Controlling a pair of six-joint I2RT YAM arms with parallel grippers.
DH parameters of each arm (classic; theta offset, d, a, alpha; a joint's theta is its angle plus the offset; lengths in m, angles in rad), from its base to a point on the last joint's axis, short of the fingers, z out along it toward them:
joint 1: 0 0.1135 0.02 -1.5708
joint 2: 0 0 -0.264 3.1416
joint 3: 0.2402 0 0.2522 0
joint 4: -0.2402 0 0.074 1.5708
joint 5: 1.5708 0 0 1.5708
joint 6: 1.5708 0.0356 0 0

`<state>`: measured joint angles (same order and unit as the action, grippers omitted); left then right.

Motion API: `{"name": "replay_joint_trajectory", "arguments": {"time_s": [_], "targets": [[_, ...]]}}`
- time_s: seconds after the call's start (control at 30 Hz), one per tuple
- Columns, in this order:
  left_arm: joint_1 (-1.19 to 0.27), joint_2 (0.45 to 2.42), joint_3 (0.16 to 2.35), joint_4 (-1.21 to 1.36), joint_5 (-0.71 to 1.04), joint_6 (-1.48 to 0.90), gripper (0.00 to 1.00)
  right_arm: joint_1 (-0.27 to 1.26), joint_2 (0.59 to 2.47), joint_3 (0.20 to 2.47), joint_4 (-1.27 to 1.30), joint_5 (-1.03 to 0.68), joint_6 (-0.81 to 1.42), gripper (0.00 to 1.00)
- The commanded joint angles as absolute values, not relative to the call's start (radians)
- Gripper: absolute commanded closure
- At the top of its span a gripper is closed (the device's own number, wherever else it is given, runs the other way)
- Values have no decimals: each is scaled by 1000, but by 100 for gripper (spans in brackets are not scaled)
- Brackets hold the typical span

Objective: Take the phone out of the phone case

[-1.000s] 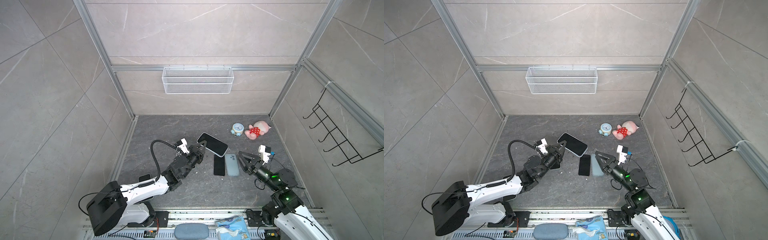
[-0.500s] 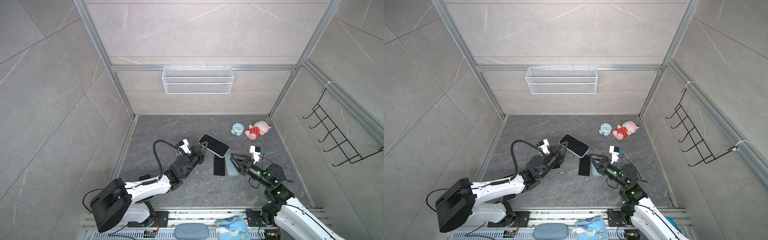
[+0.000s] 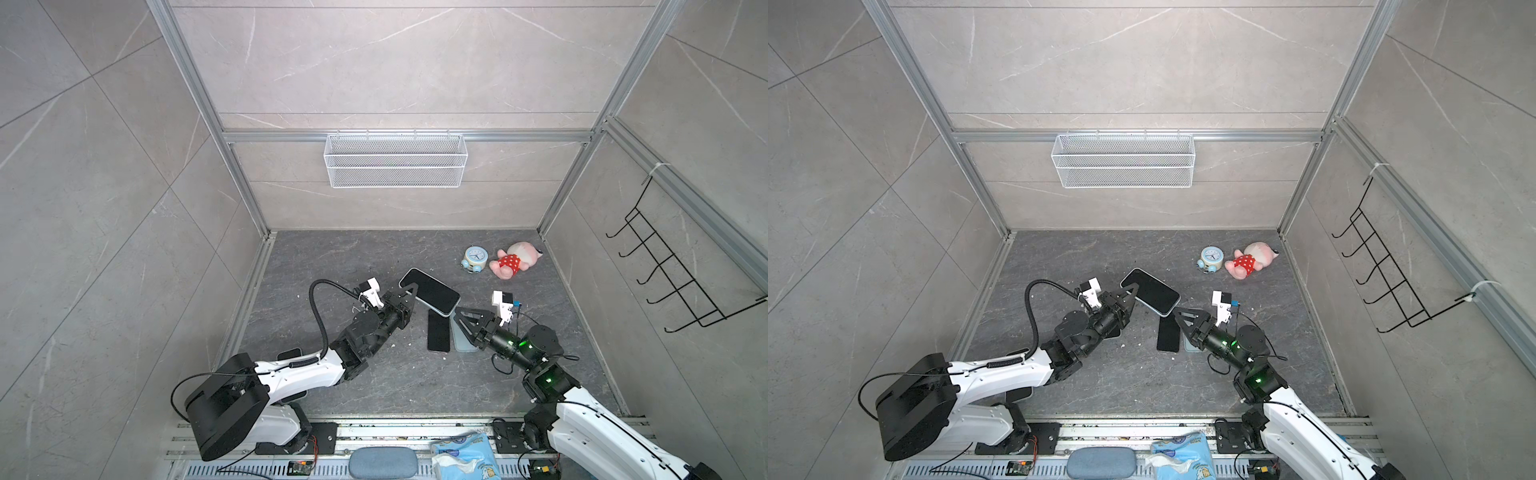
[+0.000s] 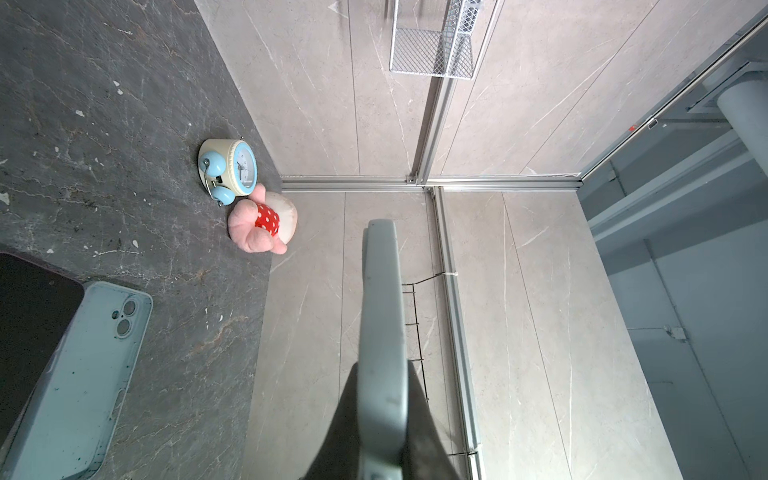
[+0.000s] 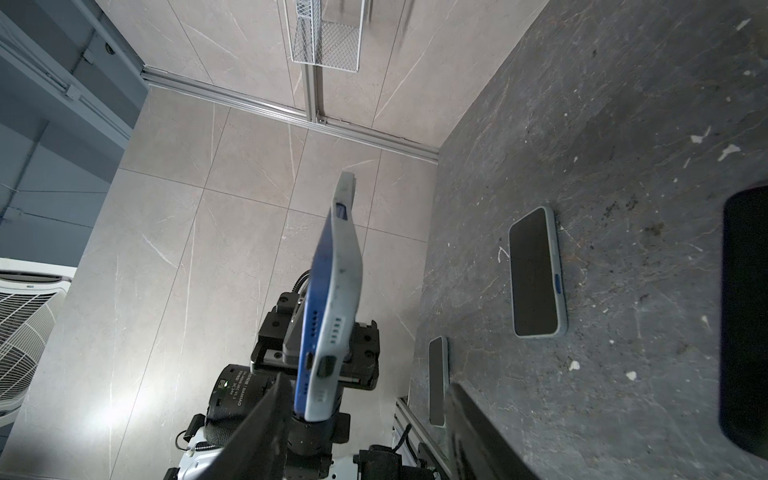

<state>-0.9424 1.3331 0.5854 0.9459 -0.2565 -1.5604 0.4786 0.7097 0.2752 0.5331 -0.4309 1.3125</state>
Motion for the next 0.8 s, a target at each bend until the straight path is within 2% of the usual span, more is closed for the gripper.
{"name": "replay_joint_trajectory", "arguments": {"time_s": [0.0, 0.4, 0.77], "targets": [[-945, 1334, 642, 1080, -253, -1578, 100, 486, 723, 247, 586, -416, 1309, 41], [-948, 1335, 638, 1089, -256, -1570, 100, 486, 762, 228, 673, -419, 1331, 41], [-947, 1337, 626, 1104, -262, -1569, 100, 486, 717, 234, 622, -413, 1323, 41]]}}
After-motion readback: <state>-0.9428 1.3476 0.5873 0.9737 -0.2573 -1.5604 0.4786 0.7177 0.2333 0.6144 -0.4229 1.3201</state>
